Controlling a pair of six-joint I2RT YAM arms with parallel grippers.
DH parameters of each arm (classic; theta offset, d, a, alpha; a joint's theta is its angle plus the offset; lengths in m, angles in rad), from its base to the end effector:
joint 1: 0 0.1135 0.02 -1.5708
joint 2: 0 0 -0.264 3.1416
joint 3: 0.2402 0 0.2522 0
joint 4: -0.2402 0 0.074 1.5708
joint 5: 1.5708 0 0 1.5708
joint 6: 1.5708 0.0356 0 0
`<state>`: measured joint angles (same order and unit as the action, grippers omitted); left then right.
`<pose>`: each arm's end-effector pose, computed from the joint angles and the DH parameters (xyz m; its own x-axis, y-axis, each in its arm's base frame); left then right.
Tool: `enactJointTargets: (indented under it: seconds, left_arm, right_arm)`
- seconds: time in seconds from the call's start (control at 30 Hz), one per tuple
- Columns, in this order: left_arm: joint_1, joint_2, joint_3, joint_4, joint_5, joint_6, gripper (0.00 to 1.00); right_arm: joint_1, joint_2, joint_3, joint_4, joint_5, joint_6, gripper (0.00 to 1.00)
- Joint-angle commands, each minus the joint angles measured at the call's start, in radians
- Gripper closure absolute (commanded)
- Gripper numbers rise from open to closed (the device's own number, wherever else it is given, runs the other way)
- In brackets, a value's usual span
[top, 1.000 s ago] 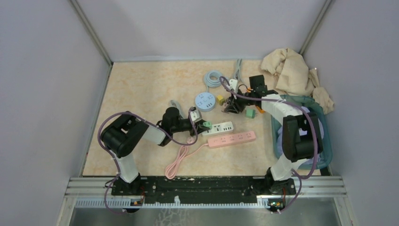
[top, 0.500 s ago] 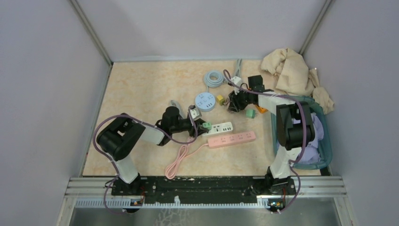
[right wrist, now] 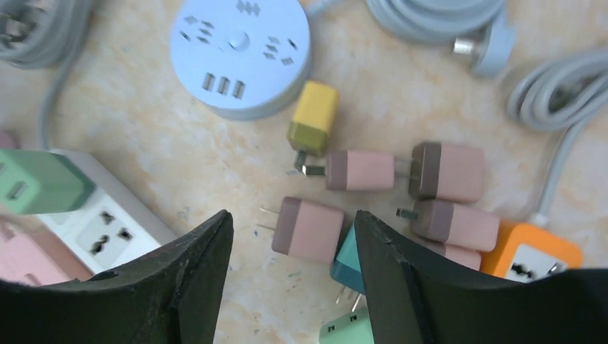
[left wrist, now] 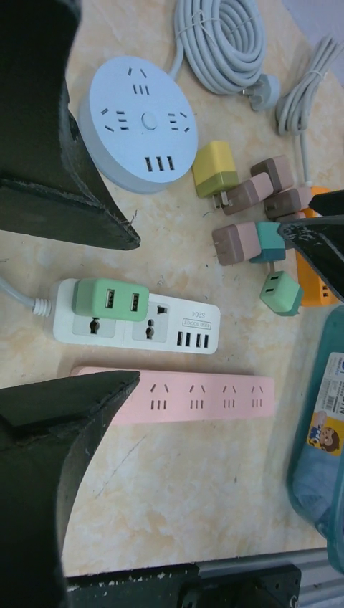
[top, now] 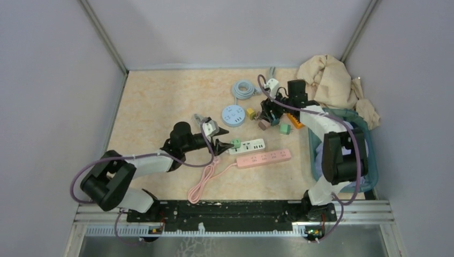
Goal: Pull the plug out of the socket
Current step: Place the plug at the center of the board, then remove the plug from the socket.
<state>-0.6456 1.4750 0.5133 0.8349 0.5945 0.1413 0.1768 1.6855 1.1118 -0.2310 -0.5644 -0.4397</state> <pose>0.2171 -0.1885 0.1966 0.0327 0.1214 -0.9921 0.9471 0.3134 0.0696 0.3517 0.0822 0.2182 -0.4233 -0.4410 -0.7915 -0.7668 0.6397 0.0537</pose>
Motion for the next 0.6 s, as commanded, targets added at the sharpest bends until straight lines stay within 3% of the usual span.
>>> enactJointTargets:
  seconds: [0.0,0.2,0.3,0.43,0.5,0.57]
  left_arm:
    - [-0.005,-0.118,-0.061,-0.063,0.004,-0.053,0.31]
    - [-0.005,-0.306,-0.179,-0.053,-0.031,-0.142,0.31]
    - [-0.004,-0.395,-0.205,-0.084,-0.051,-0.182,0.3]
    - [-0.003,-0.48,-0.212,-0.167,-0.088,-0.251,0.27]
    - [-0.003,-0.52,-0.217,-0.206,-0.124,-0.315,0.16]
    - [-0.003,-0.55,-0.227,-0.237,-0.148,-0.363,0.11]
  right_arm:
    - [-0.007,-0.18,-0.049,0.071,-0.218,-0.083,0.37]
    - [-0.007,-0.336,-0.231,0.197,-0.618,-0.245,0.38]
    - [-0.003,-0.36,-0.263,0.165,-0.764,-0.362,0.37]
    - [0.041,-0.349,-0.245,0.068,-0.733,-0.456,0.36]
    - [0.072,-0.339,-0.236,0.048,-0.691,-0.471,0.36]
    - [0.094,-0.327,-0.231,0.042,-0.664,-0.474,0.36]
